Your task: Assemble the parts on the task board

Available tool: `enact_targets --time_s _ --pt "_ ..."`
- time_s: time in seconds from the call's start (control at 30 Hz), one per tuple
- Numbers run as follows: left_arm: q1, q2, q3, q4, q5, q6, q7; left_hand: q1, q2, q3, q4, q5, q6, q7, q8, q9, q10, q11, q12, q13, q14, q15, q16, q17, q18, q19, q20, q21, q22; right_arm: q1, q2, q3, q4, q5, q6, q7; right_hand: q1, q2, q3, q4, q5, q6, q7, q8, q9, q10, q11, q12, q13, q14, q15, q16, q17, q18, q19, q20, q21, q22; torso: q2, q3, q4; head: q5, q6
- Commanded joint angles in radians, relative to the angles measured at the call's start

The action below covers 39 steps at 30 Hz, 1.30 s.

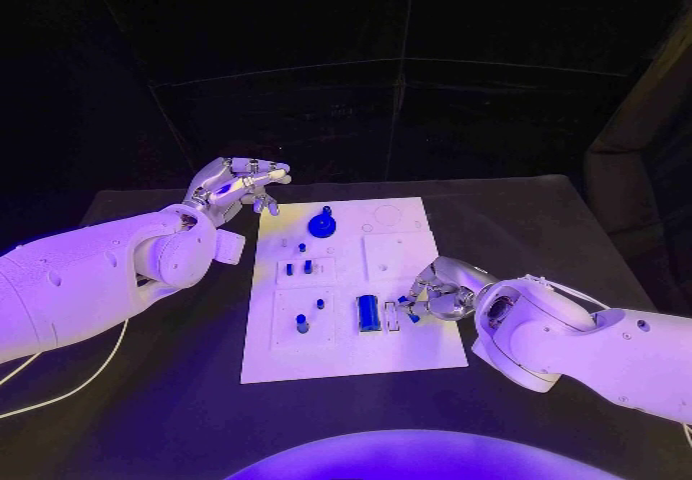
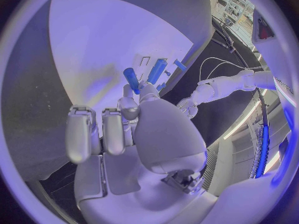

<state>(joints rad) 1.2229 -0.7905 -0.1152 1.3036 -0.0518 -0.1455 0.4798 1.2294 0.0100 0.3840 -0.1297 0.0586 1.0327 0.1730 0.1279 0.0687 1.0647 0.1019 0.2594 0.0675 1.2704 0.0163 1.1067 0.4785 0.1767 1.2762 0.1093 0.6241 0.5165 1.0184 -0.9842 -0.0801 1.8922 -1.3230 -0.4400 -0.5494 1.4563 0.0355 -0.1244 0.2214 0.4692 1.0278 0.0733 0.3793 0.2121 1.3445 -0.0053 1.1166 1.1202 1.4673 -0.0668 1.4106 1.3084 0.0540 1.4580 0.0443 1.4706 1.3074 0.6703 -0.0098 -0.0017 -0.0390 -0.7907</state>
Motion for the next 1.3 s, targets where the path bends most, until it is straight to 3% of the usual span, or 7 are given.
enact_targets --time_s 0.03,0.2,0.73,0.87,0.97,1.13,1.3 --pt "0.001 0.002 0.001 0.002 0.002 0.011 -0.004 0.000 0.008 0.007 0.000 0.004 -0.005 0.002 0.003 -0.001 -0.008 0.001 0.006 -0.002 -0.006 -0.003 -0.002 -0.002 0.006 0.000 0.002 -0.006 -0.001 0.001 0.015 0.000 -0.005 0.018 0.038 -0.015 -0.015 -0.002 0.004 0.009 -0.003 0.019 -0.010 -0.003 0.007 0.026 -0.008 0.040 0.039 0.059 -0.008 0.006 0.018 -0.019 0.016 -0.003 0.008 0.139 0.001 0.0008 0.0022 0.003 0.001" --pt "0.001 0.003 0.001 0.002 0.002 0.015 -0.006 0.000 0.008 0.007 0.000 0.004 -0.005 0.002 0.003 -0.001 -0.008 0.001 0.006 -0.002 -0.006 -0.003 -0.002 -0.002 0.006 0.000 0.002 -0.006 -0.001 0.001 0.040 0.000 -0.020 0.010 0.044 -0.031 -0.030 -0.009 0.010 0.024 -0.005 0.031 -0.014 -0.006 0.012 0.038 -0.011 0.056 0.056 0.060 -0.011 0.008 0.020 -0.020 0.018 -0.006 0.010 0.142 0.001 -0.0014 0.0020 0.005 0.000" --pt "0.001 0.002 0.001 0.004 0.002 0.019 -0.009 0.000 0.008 0.007 0.000 0.004 -0.005 0.002 0.003 -0.001 -0.008 0.001 0.006 -0.002 -0.006 -0.003 -0.002 -0.002 0.006 0.000 0.002 -0.006 -0.001 0.001 0.074 0.000 -0.046 -0.022 0.062 -0.063 -0.065 -0.023 0.021 0.055 -0.014 0.058 -0.024 -0.008 0.029 0.068 -0.020 0.098 0.100 0.062 -0.018 0.016 0.033 -0.024 0.030 -0.013 0.021 0.157 0.002 -0.0010 0.0016 0.009 -0.002" --pt "0.001 0.002 0.001 0.004 0.002 0.021 -0.010 0.000 0.008 0.007 0.000 0.004 -0.005 0.002 0.003 -0.001 -0.008 0.001 0.006 -0.002 -0.006 -0.003 -0.002 -0.002 0.006 0.000 0.002 -0.006 -0.001 0.001 0.080 0.000 -0.051 -0.034 0.062 -0.069 -0.104 -0.034 0.007 0.067 -0.059 0.063 -0.021 -0.012 0.037 0.068 -0.017 0.096 0.101 0.061 -0.017 0.014 0.030 -0.024 0.029 -0.014 0.020 0.156 0.002 -0.0012 0.0017 0.008 -0.002" --pt "0.001 0.002 0.001 0.005 0.002 0.021 -0.011 0.000 0.008 0.007 0.000 0.004 -0.005 0.002 0.003 -0.001 -0.008 0.001 0.006 -0.002 -0.006 -0.003 -0.002 -0.002 0.006 0.000 0.002 -0.006 -0.001 0.001 0.082 0.000 -0.052 -0.038 0.061 -0.069 -0.145 -0.038 -0.017 0.066 -0.138 0.065 -0.018 -0.015 0.043 0.069 -0.014 0.094 0.101 0.060 -0.014 0.013 0.027 -0.023 0.028 -0.012 0.019 0.155 0.003 -0.0014 0.0016 0.008 -0.003" --pt "0.001 0.002 0.001 0.005 0.002 0.022 -0.012 0.000 0.008 0.009 0.000 0.004 -0.006 0.003 0.004 -0.001 -0.009 0.002 0.006 -0.002 -0.007 -0.002 -0.002 -0.003 0.006 0.000 0.002 -0.007 -0.002 0.001 0.084 0.000 -0.053 -0.043 0.065 -0.068 -0.202 -0.038 -0.058 0.067 -0.230 0.065 -0.016 -0.022 0.054 0.068 -0.012 0.091 0.104 0.060 -0.012 0.011 0.025 -0.022 0.026 -0.008 0.017 0.153 0.003 -0.0015 0.0014 0.007 -0.004" --pt "0.001 0.002 0.001 0.004 0.002 0.022 -0.013 0.000 0.008 0.009 0.000 0.004 -0.006 0.003 0.004 -0.001 -0.009 0.002 0.006 -0.002 -0.007 -0.002 -0.002 -0.003 0.006 0.000 0.002 -0.007 -0.002 0.001 0.080 0.000 -0.051 -0.049 0.072 -0.067 -0.222 -0.039 -0.080 0.066 -0.267 0.064 -0.016 -0.027 0.062 0.067 -0.011 0.089 0.105 0.059 -0.012 0.009 0.023 -0.022 0.024 -0.008 0.015 0.152 0.002 -0.0016 0.0021 0.005 -0.006"
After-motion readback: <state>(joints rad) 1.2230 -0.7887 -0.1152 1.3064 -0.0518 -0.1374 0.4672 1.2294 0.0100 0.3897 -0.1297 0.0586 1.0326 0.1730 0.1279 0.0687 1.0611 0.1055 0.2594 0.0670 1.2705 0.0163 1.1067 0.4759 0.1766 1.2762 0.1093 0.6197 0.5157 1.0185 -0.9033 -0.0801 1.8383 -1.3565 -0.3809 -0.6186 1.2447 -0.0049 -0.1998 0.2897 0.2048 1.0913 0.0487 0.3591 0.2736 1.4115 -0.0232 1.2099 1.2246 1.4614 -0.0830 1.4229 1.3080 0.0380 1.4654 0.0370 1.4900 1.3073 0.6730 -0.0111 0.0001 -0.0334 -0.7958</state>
